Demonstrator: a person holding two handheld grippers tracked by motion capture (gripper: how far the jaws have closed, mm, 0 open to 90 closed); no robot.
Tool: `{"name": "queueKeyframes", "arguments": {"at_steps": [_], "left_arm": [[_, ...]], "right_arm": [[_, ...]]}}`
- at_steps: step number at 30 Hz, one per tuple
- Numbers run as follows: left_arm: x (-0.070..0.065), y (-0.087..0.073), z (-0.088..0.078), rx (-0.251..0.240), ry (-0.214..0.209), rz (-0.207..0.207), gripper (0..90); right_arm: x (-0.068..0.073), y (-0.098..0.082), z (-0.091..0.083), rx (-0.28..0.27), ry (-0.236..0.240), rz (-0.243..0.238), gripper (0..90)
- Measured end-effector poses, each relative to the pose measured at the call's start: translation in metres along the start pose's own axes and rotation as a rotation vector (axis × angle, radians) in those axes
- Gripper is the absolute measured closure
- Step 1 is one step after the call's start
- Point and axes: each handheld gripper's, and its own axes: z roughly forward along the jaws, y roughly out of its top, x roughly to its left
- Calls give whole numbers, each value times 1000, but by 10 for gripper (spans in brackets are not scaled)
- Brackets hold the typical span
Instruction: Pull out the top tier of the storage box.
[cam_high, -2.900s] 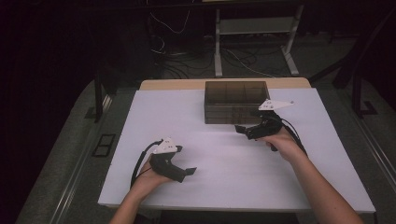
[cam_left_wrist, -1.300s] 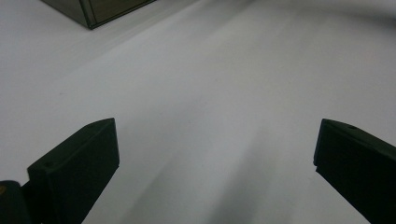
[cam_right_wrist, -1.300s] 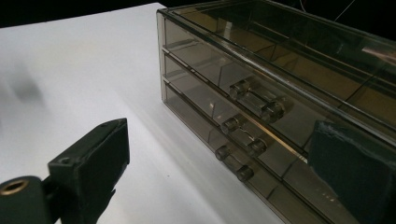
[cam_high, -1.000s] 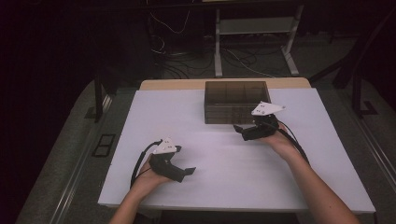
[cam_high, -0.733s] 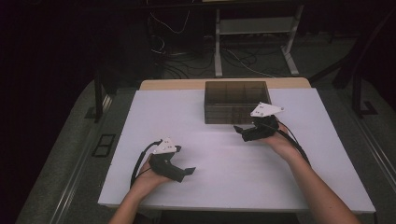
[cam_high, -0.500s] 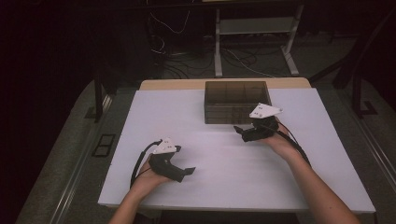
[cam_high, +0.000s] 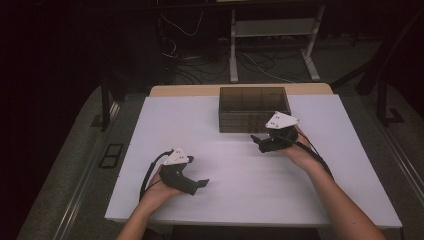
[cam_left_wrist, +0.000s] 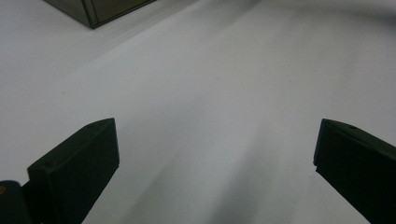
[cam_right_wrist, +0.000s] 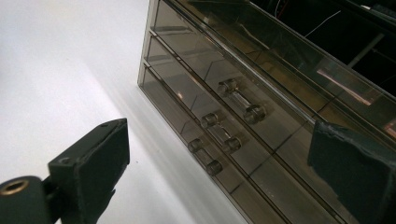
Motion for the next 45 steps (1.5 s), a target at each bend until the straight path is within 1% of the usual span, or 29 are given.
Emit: {"name": "queueKeyframes", "arguments": {"at_steps": [7,25,29,30,32,35,39,43,45], "left_arm": [[0,0,0,-2,1,-3,0],[1,0,-1,-4,2,-10,0],[0,-1,-1,-2,2,-14,0],[1,-1,-1,-2,2,-13,0],[1,-1,-1,-3,3,-13,0],[1,-1,-1,-2,3,-12,0],[1,-1,-1,-4,4,-13,0],[1,-1,-1,-4,5,-13,0],[1,-1,-1,-3,5,-13,0]], "right_arm": [[1,0,0,5,-26,-36,51],[4,-1,1,19,-77,-112,51],[6,0,1,25,-94,-143,51],[7,0,1,23,-101,-160,51],[7,0,1,25,-104,-165,51],[8,0,1,34,-118,-191,51],[9,0,1,37,-128,-206,51],[10,0,1,42,-146,-247,51],[11,0,1,42,-149,-249,51]]}}
